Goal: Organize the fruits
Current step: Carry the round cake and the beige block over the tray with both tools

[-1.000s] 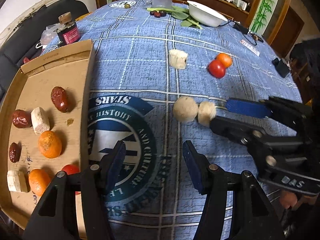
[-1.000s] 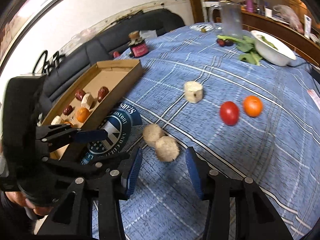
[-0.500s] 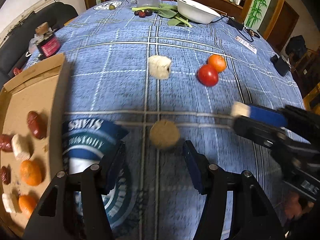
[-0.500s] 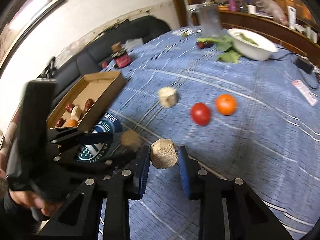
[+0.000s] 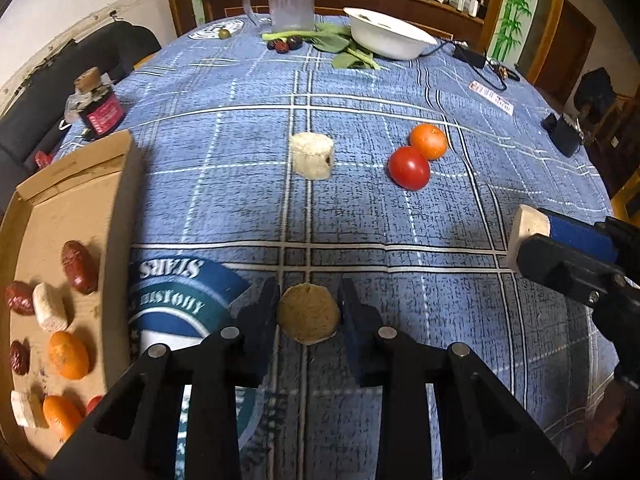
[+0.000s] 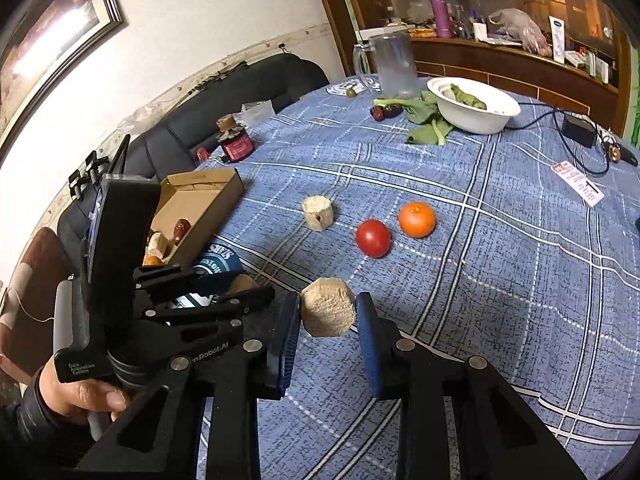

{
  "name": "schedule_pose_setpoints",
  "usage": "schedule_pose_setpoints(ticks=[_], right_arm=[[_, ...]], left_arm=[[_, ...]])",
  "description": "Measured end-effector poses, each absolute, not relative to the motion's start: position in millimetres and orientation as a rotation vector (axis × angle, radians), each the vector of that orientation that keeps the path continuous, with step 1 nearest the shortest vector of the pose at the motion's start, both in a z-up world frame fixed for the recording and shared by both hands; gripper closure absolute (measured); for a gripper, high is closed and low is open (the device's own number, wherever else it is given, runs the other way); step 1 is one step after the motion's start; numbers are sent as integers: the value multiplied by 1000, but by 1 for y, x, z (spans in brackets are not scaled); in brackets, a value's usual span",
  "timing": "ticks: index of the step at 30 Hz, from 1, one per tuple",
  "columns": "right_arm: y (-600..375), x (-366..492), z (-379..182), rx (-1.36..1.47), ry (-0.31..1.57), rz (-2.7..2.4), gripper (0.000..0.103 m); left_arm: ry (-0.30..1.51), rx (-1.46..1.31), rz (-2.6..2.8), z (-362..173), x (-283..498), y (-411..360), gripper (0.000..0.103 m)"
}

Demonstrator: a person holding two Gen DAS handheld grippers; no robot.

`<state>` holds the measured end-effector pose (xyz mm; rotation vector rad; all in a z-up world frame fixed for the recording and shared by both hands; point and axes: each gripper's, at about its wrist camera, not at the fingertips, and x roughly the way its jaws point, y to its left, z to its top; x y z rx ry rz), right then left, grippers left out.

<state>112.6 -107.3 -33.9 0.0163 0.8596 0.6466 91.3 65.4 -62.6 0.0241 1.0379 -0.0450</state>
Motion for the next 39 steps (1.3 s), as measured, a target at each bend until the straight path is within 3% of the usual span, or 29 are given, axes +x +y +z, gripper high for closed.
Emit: schedule_pose_setpoints(ticks=[16,39], right_arm=[[-70,94,-22,-29,840,711,74],[-4,83,-17,-104,843,812,75]], left_arm=[[940,-44,30,-24,52,110,76],[887,-66,168,-7,26,179,76]])
